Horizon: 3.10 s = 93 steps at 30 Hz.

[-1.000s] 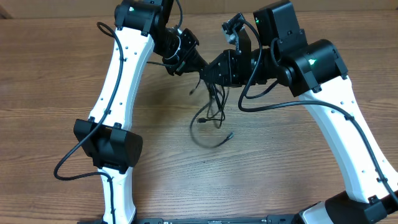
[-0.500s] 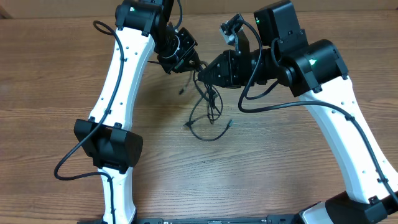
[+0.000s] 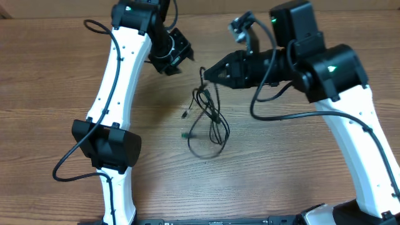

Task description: Untangle cables

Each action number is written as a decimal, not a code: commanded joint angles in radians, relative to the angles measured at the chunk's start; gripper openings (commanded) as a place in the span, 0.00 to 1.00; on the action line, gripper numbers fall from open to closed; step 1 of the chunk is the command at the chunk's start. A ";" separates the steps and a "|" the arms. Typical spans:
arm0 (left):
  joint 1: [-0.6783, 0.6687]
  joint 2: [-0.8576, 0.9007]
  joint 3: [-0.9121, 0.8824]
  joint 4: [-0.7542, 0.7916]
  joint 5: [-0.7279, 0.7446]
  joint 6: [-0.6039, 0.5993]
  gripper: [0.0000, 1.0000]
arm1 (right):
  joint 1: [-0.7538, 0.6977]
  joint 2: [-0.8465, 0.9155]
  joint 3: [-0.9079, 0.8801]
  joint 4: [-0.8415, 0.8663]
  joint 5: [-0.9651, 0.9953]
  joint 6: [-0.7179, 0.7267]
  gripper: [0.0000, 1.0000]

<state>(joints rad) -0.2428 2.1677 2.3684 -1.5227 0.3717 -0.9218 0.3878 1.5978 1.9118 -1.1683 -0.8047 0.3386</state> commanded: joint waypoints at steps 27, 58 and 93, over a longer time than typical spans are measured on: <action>0.074 -0.002 0.007 -0.078 -0.068 0.070 0.84 | -0.280 -0.085 0.027 0.433 -0.473 0.060 0.04; 0.091 -0.193 0.025 0.022 0.133 0.552 0.93 | -0.303 -0.010 0.023 0.278 -0.206 0.235 0.04; 0.024 -0.232 0.023 0.023 0.239 -0.712 0.89 | -0.054 -0.009 0.023 0.381 -0.130 0.176 0.04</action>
<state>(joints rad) -0.2150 1.9259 2.3905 -1.5024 0.5404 -1.5269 0.3141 1.5974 1.9278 -0.8104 -0.9356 0.5259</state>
